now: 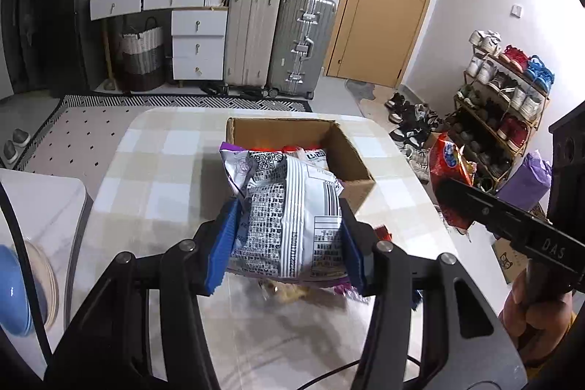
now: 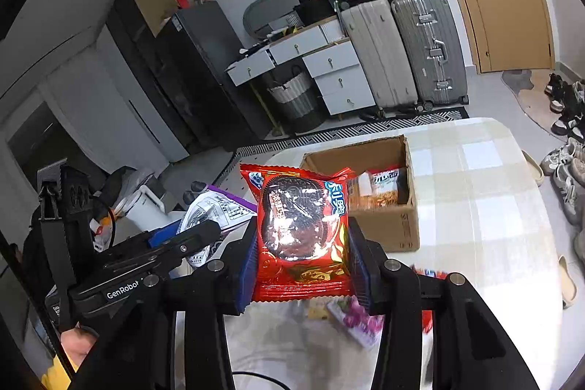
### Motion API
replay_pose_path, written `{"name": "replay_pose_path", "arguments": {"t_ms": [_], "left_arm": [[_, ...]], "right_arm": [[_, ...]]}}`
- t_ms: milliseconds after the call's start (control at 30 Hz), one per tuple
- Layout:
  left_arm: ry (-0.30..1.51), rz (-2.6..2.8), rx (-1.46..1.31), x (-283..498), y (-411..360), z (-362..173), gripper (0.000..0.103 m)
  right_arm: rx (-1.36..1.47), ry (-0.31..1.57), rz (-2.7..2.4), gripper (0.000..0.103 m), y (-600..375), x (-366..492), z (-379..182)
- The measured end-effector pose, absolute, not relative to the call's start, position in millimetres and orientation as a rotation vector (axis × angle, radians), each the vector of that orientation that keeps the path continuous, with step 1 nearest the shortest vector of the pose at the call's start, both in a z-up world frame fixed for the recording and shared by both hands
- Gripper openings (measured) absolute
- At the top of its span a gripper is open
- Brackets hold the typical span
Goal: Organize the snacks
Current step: 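Carry the Oreo pack and printed bag over the box with both tools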
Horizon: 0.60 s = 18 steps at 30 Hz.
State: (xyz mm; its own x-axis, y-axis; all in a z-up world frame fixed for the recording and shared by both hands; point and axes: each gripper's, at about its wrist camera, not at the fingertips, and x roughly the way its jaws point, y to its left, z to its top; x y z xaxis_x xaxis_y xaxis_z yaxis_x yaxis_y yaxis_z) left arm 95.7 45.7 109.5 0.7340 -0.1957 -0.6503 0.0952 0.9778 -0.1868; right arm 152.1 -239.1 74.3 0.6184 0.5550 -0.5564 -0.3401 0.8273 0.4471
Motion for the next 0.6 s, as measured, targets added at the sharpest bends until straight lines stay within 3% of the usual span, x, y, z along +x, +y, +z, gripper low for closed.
{"name": "replay_pose_path", "arguments": {"t_ms": [600], "left_arm": [[0.83,-0.129,-0.181,275,45,63,0.049]], "right_arm": [[0.271,0.8,0.467,0.044,-212,281,31]]}}
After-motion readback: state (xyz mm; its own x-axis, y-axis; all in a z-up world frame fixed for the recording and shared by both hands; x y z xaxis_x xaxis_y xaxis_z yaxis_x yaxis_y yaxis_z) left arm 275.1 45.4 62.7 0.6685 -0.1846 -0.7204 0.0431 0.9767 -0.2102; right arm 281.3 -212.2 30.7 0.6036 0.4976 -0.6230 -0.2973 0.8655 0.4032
